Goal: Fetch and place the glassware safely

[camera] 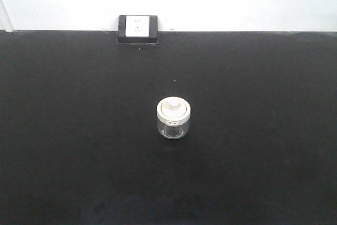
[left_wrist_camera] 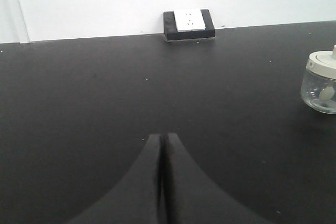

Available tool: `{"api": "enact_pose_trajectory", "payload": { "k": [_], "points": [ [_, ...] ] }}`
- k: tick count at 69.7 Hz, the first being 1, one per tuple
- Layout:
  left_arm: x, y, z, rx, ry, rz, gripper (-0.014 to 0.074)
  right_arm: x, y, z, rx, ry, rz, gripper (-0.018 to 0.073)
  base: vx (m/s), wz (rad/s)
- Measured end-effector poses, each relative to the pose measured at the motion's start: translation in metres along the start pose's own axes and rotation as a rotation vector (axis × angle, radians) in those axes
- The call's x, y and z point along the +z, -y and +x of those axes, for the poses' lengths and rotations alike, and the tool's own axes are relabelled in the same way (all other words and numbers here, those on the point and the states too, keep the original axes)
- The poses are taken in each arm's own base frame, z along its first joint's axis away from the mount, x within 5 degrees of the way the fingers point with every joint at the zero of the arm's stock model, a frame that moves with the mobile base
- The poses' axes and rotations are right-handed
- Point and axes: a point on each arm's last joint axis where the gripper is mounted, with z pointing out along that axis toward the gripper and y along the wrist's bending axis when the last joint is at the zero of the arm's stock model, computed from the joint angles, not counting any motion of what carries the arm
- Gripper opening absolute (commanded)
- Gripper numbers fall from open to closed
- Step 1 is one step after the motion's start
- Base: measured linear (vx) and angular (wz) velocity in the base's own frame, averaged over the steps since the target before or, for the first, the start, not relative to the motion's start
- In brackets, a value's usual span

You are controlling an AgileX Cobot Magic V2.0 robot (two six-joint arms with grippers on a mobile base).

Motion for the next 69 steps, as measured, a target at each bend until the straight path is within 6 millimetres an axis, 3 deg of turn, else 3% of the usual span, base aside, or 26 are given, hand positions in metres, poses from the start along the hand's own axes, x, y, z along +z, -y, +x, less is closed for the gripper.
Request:
{"api": "enact_pose_trajectory", "payload": {
  "k": [69],
  "points": [
    [0.0000, 0.0000, 0.0000, 0.000, 0.000, 0.000, -0.0007, 0.0000, 0.0000, 0.0000, 0.000, 0.000, 0.000, -0.0003, 0.00, 0.00]
  ]
}}
